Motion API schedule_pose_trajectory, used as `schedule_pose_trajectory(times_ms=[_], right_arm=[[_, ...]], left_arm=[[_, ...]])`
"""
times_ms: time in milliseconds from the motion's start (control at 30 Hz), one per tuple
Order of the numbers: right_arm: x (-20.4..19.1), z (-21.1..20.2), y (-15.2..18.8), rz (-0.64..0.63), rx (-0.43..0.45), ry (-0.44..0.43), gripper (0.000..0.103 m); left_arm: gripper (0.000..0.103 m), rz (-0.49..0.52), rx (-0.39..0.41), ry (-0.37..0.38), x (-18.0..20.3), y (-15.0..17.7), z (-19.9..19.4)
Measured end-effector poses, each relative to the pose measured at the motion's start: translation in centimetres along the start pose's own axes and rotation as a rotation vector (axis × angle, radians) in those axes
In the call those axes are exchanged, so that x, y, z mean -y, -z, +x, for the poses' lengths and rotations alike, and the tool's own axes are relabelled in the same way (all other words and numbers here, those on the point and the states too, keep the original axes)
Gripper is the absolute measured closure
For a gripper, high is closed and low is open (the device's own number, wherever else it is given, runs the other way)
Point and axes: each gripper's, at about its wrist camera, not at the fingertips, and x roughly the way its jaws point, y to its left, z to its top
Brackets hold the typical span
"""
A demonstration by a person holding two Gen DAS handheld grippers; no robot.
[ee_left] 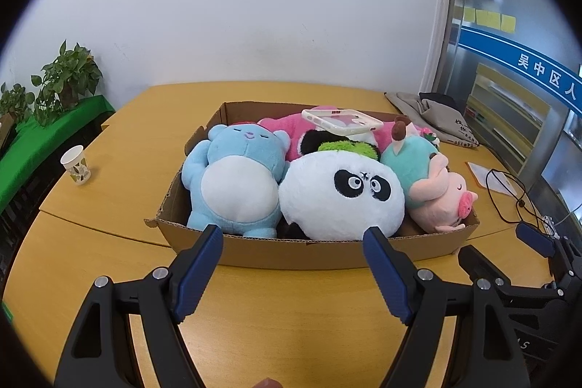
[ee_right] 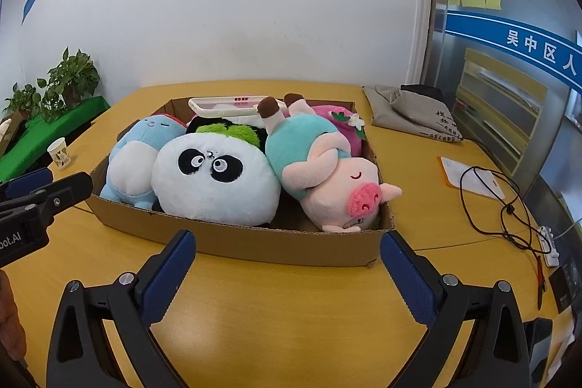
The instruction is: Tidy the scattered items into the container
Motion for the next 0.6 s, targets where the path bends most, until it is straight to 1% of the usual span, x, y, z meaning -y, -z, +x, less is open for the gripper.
schedule_pose_trajectory(times_ms=[133,333,433,600], right_arm=[[-0.05,0.12,0.12,-0.003,-0.003,-0.001,0.0],[0.05,0.23,0.42,0.006,-0.008,-0.001,0.0],[0.09,0.38,0.5,0.008,-0.015,-0.001,0.0],[0.01,0.55,0.57,0.0,-0.02,-0.006,0.0]], left_arm=[[0.024,0.002,-0.024,0.014,-0.04,0.31,0.48],[0.024,0.009,-0.033,0.014,0.15,0.82,0.54],[0.024,0.022,-0.012,-0.02,0.29,0.96,0.16],[0.024,0.033,-0.02,-0.022,0.27,0.92,0.4]])
